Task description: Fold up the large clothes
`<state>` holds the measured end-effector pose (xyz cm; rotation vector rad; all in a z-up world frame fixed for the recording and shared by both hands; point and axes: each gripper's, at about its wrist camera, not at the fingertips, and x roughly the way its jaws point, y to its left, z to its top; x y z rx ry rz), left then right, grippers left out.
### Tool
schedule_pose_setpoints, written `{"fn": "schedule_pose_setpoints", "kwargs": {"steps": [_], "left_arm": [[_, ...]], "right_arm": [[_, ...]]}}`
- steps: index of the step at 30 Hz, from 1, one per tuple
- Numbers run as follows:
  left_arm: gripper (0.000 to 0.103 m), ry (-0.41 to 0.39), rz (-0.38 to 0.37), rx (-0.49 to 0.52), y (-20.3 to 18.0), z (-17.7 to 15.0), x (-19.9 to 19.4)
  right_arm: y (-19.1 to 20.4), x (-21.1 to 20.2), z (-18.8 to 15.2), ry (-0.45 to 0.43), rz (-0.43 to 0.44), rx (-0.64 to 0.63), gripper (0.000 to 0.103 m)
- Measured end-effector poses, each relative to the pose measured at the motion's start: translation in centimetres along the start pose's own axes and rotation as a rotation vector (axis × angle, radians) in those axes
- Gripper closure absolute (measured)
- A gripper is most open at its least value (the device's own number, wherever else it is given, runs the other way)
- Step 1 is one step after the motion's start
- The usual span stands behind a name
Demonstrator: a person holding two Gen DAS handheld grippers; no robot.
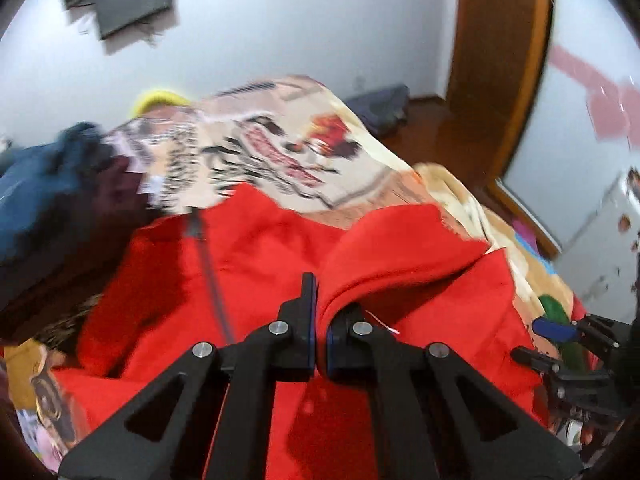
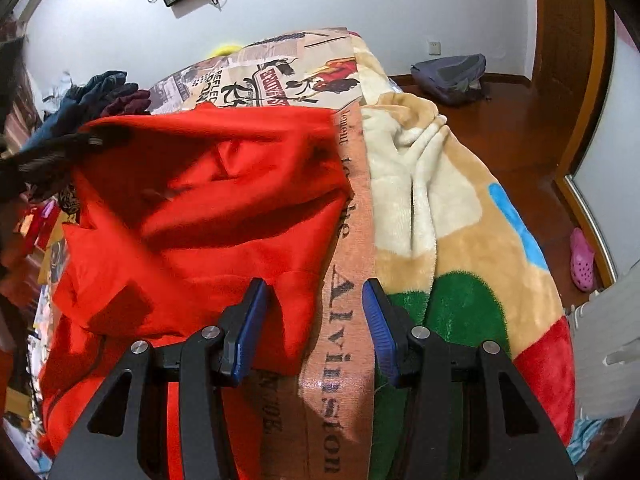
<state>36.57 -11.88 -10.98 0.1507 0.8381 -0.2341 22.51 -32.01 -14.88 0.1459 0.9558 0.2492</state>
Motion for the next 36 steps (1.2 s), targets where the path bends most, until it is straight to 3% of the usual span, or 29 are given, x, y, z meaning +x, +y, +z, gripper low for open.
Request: {"fn": "schedule_pose_setpoints", "kwargs": {"steps": [5,10,12,15,18,23,26,31,36], "left_arm": [[0.098,0.03,0.056,-0.029,3.4,-4.3,-2.2],[0.082,0.202,0.067,-0.078,6.3,-11.1,-0.1],[0.048,0.257,0.075,-0.086,6.7,-13.0,0.7],[0.03,0.294,0.117,-0.071,7.1,-14.7,1.2],[0.029,0.301,0.134,-0.019,6.7,-14.0,1.1],[0.018,0.229,0.166,0.094,5.2,-11.0,0.8],[0.018,0.182,0.183,0.16,4.0,-9.1,1.7],[0.018,0.239,0.207,0.271,1.9,-7.7,6.9],[0.034,0.286,0.153,0.254,1.6,-7.2,10.1]], "right_arm": [[0.1,0.2,-0.3,0.002,0.001,0.002,0.057],[0.5,0.3,-0.5,0.003,-0.017,-0.017,0.058],[0.6,0.3,-0.4,0.009,-0.021,-0.022,0.058],[0.7,0.3,-0.2,0.022,-0.026,-0.029,0.058],[0.7,0.0,0.4,0.044,-0.027,-0.034,0.058],[1.0,-1.8,1.9,0.004,0.0,-0.015,0.057],[2.0,-2.2,2.9,-0.025,0.014,-0.029,0.057],[4.1,-0.5,3.6,-0.012,0.029,-0.067,0.057],[5.6,2.1,2.6,0.05,0.016,-0.131,0.057]]}}
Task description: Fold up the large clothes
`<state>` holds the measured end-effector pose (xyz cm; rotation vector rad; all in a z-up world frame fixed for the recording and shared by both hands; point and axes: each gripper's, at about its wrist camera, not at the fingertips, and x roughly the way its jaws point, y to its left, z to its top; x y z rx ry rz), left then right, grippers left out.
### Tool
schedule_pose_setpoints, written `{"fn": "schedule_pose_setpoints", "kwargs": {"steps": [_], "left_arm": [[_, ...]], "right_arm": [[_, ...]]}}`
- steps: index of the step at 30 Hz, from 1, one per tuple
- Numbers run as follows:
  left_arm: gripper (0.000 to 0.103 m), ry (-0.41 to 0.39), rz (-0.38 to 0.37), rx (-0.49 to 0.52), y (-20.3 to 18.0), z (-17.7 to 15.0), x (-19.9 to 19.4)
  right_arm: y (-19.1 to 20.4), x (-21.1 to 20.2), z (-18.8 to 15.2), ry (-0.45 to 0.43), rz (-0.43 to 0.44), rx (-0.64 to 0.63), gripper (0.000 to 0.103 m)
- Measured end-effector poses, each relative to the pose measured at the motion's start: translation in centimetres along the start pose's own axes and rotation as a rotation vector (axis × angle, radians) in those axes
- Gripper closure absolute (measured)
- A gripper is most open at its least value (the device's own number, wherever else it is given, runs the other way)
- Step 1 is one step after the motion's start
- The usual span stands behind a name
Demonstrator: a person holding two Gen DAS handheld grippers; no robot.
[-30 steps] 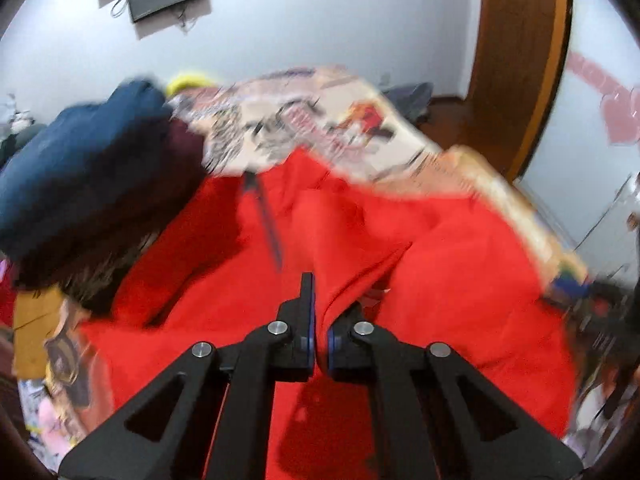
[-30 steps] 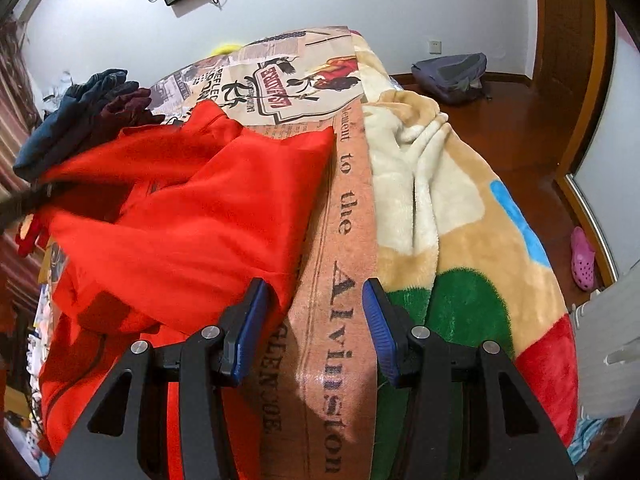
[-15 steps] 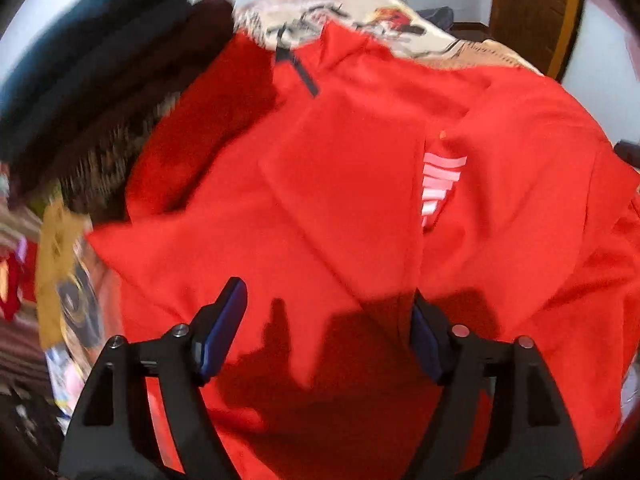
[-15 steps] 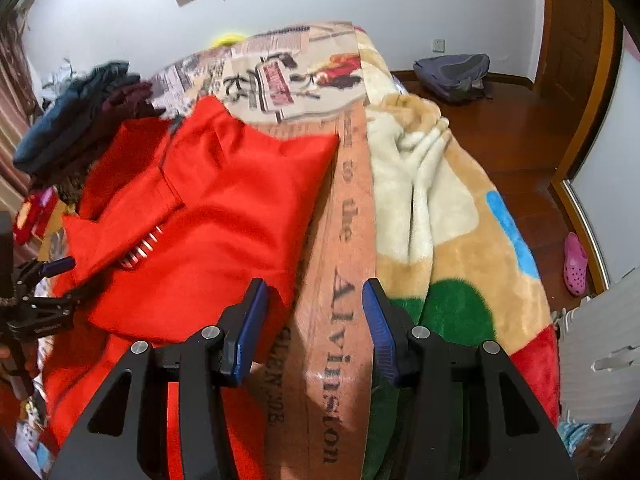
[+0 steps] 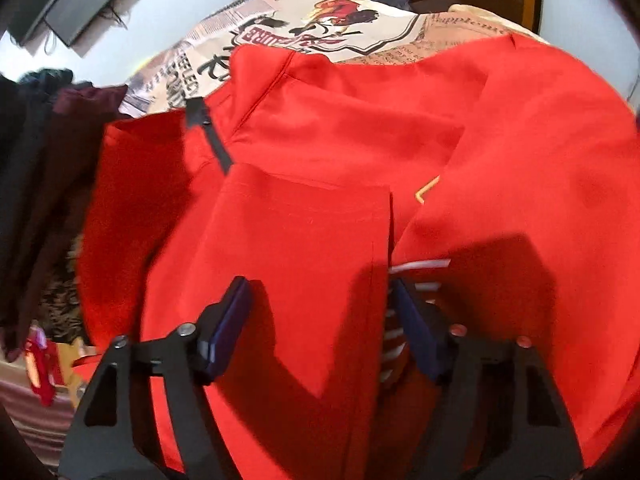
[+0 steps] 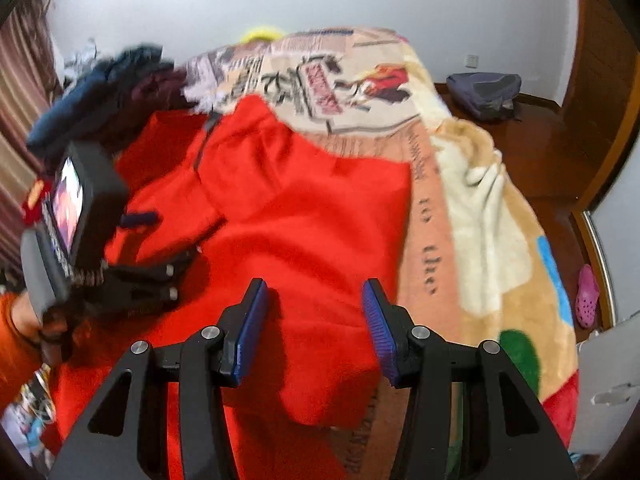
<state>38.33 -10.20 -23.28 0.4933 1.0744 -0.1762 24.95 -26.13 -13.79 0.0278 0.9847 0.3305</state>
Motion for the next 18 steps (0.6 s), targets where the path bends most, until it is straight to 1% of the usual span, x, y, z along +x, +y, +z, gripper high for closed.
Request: {"fn": "schedule_pose_setpoints", "kwargs": {"steps": [1,2,3,4,5,6,9,12,15,18], "left_arm": [[0.037,-0.002,-0.027,-0.015,0.3,0.3,0.1],[0.05,0.0,-0.055,-0.026,0.6,0.2,0.1],[0.065,0.004,-0.089,-0.041,0.9,0.2,0.1],[0.075,0.008,-0.113,-0.054,1.2,0.2,0.1],[0.096,0.014,-0.113,-0.066,1.6,0.2,0.1],[0.1,0.016,-0.102,-0.072,1.6,0.2,-0.1],[0.1,-0.03,-0.101,-0.118,3.2,-0.7,-1.9],[0.1,-0.092,-0.11,-0.199,5.9,-2.1,-4.6],[0.1,-0.154,-0.107,-0.296,9.5,-4.9,-8.0],[0.1,-0.193,-0.096,-0.393,13.0,-8.2,-10.4]], "right_arm": [[0.1,0.3,-0.2,0.001,-0.009,-0.007,0.057],[0.1,0.5,-0.5,-0.007,-0.017,-0.014,0.054],[0.1,0.5,-0.5,-0.014,-0.018,-0.019,0.054],[0.1,0.5,-0.6,-0.016,-0.017,-0.019,0.054],[0.0,0.4,-0.6,-0.016,-0.015,-0.016,0.054],[-0.1,0.3,-0.5,-0.015,-0.012,-0.01,0.054],[-0.1,0.3,-0.7,-0.017,-0.015,-0.014,0.054],[0.1,0.4,-0.9,-0.025,-0.025,-0.023,0.054],[0.1,0.4,-0.9,-0.027,-0.03,-0.019,0.054],[0.1,0.4,-0.9,-0.026,-0.03,-0.005,0.054]]}}
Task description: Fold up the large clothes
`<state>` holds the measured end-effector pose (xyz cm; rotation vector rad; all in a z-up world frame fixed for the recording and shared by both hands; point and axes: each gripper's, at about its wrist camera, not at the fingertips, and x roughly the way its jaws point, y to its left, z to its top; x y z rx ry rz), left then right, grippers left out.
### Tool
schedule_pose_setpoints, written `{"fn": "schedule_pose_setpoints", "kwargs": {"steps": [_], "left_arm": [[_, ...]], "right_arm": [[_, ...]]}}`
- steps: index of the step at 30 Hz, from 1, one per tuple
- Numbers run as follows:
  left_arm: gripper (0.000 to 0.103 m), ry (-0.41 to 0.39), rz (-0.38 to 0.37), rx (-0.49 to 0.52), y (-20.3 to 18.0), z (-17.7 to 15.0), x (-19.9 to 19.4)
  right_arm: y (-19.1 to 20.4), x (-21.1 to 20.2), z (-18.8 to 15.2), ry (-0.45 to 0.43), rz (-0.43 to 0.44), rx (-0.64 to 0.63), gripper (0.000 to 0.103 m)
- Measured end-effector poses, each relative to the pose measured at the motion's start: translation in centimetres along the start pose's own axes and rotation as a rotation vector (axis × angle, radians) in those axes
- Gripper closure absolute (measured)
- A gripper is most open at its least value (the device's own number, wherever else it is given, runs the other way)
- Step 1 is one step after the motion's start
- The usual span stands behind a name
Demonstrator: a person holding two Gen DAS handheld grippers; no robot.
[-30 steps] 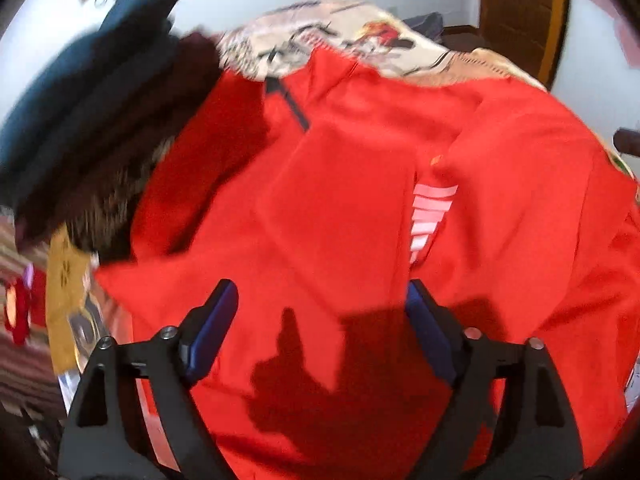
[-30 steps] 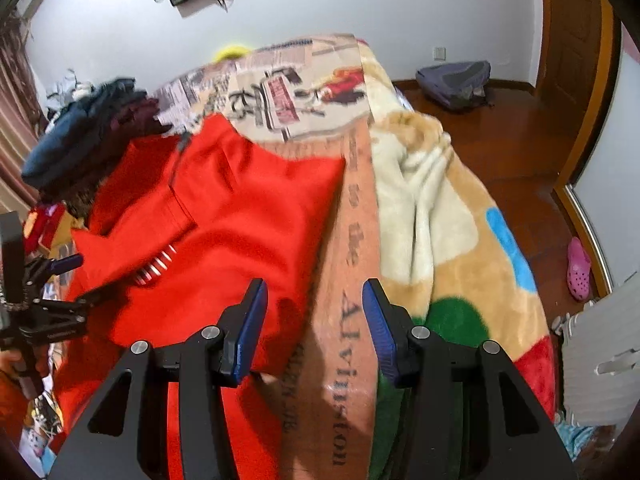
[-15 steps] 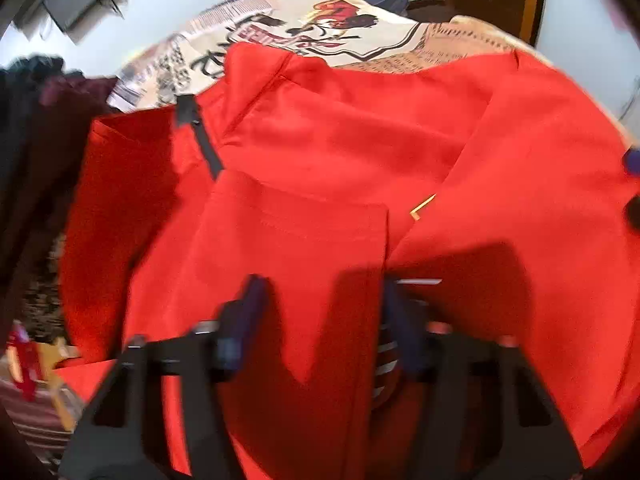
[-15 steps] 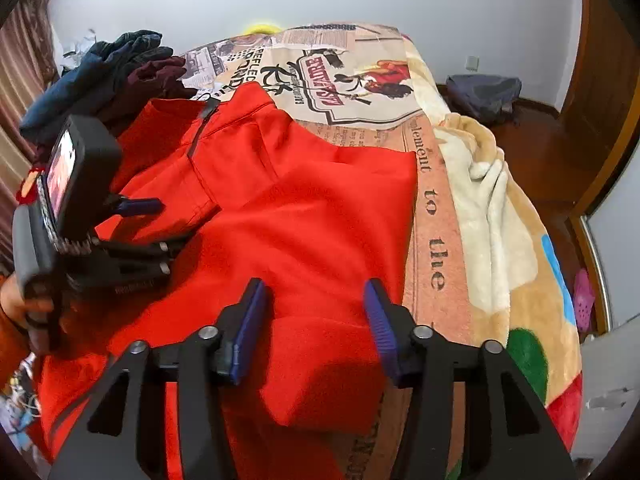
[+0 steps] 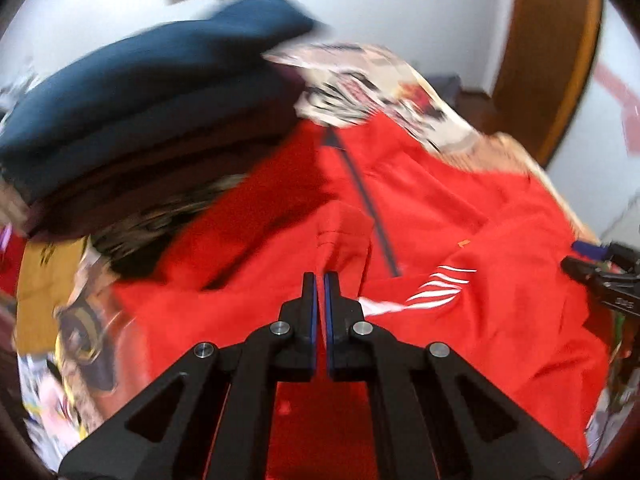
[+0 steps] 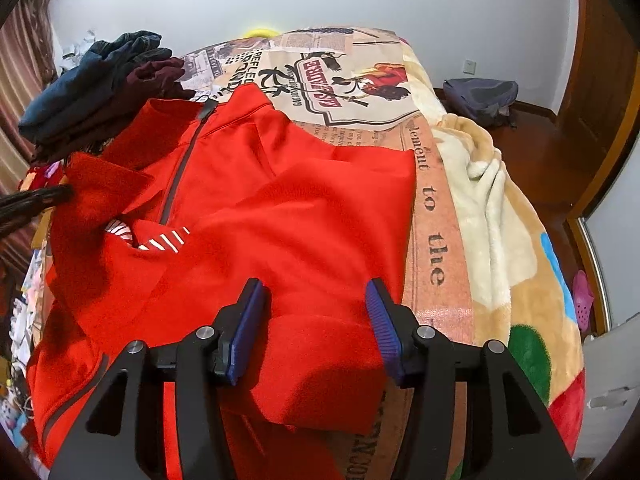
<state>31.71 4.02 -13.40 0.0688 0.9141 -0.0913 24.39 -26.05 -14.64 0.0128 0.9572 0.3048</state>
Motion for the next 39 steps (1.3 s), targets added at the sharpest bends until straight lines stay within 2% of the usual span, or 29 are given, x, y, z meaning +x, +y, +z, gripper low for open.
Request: {"fn": "schedule_pose_setpoints", "kwargs": {"steps": [2,6,8,10,12,15,18,22,24,26,29,34,39], "left_arm": [[0.1,-0.015,0.023,-0.049,2.6,-1.3,-1.3],[0.099,0.007,0.058,-0.112,6.0,-5.3,-1.7],[0.091,0.042,0.059,-0.138,7.1,-7.7,-1.3],[0.085,0.104,0.101,-0.157,7.9,-10.0,0.1],[0.061,0.18,0.165,-0.171,8.7,-12.0,1.7],[0.056,0.241,0.21,-0.21,10.0,-14.1,3.1],[0.056,0.246,0.209,-0.246,11.1,-14.5,2.6],[0.053,0.183,0.195,-0.24,11.8,-12.8,0.3],[0.046,0.136,0.199,-0.221,11.2,-11.1,-1.0],[0.039,0.08,0.186,-0.197,10.7,-9.5,-2.1],[0.035,0.016,0.169,-0.137,9.0,-6.8,-3.0],[0.035,-0.029,0.138,-0.04,6.3,-1.9,-1.1],[0.035,-0.028,0.114,0.028,4.6,1.3,3.1]], "right_arm": [[0.0,0.1,0.0,-0.001,-0.002,0.005,0.053],[0.3,0.1,-0.1,-0.003,-0.019,0.005,0.053],[0.5,0.2,-0.2,-0.004,-0.029,0.003,0.053],[0.6,0.2,-0.2,-0.004,-0.039,0.005,0.052],[0.6,0.2,-0.3,-0.004,-0.047,0.006,0.052],[0.6,0.1,-0.3,0.0,-0.053,0.007,0.052],[0.6,0.0,-0.2,0.006,-0.054,0.009,0.052],[0.8,-0.3,0.4,0.038,-0.055,-0.005,0.051],[0.8,-0.5,0.9,0.052,-0.047,-0.012,0.051],[0.9,-1.0,1.6,0.042,-0.032,-0.018,0.051],[1.3,-1.7,3.0,0.008,-0.021,-0.035,0.051],[2.2,-1.4,6.0,-0.019,0.031,-0.045,0.051],[3.9,1.0,9.3,-0.008,0.072,-0.083,0.051]]}}
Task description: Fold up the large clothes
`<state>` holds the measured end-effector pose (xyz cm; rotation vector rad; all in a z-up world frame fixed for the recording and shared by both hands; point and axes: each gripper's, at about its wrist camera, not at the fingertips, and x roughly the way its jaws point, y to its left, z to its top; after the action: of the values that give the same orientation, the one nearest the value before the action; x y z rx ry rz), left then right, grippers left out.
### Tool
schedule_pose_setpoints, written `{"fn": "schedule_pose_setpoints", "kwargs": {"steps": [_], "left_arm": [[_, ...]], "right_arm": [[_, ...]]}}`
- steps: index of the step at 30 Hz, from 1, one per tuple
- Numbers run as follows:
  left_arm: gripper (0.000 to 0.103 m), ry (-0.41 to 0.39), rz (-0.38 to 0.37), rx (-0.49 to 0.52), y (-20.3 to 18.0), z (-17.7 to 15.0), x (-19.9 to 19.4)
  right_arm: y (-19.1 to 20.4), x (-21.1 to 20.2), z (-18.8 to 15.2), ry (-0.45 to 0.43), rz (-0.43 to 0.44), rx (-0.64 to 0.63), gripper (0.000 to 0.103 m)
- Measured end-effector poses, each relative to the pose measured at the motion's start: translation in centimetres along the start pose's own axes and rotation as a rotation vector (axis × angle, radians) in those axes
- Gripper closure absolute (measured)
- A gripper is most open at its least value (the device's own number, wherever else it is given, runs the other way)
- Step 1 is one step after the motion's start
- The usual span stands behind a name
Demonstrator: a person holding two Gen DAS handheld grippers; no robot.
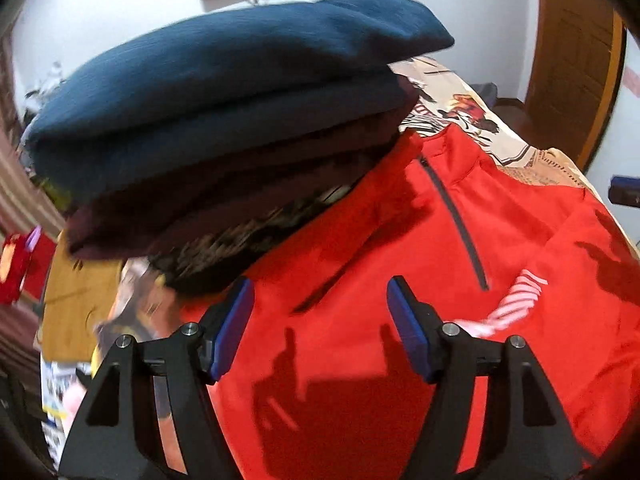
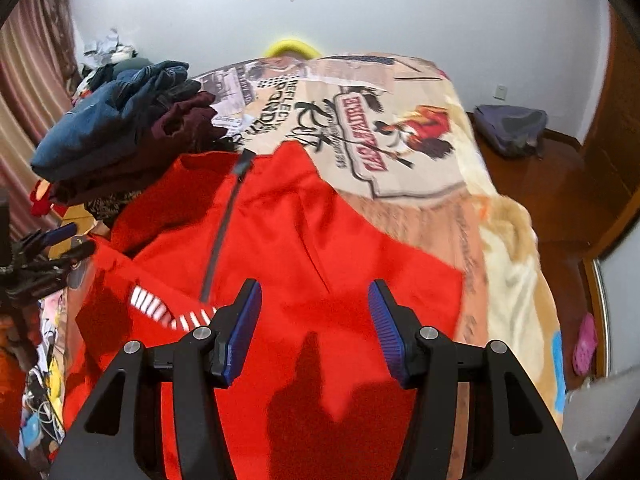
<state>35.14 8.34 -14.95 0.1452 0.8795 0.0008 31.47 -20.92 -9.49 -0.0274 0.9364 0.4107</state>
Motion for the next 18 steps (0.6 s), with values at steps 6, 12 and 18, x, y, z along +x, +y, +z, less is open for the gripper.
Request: {"fn": "schedule_pose_setpoints", "kwargs": {"steps": [6,12,18], "left_arm": [[0.035,0.021,-0.001,0.037,-0.5,2.2,4.9],[0.035,0.028,-0.008,0.052,0.1,2.2,7.8],[0.046,-0.007,-0.057,0.045,0.3,2.2,8.7]], "right_arm": [[1.1,4.8,3.8,0.044,0.06,-0.059,0.051],[0.9,11.7,7.1,0.145,0.097,-0.086,0.051],[0.3,17.4,9.9,0.19,0.121,-0.038,0.051]]}}
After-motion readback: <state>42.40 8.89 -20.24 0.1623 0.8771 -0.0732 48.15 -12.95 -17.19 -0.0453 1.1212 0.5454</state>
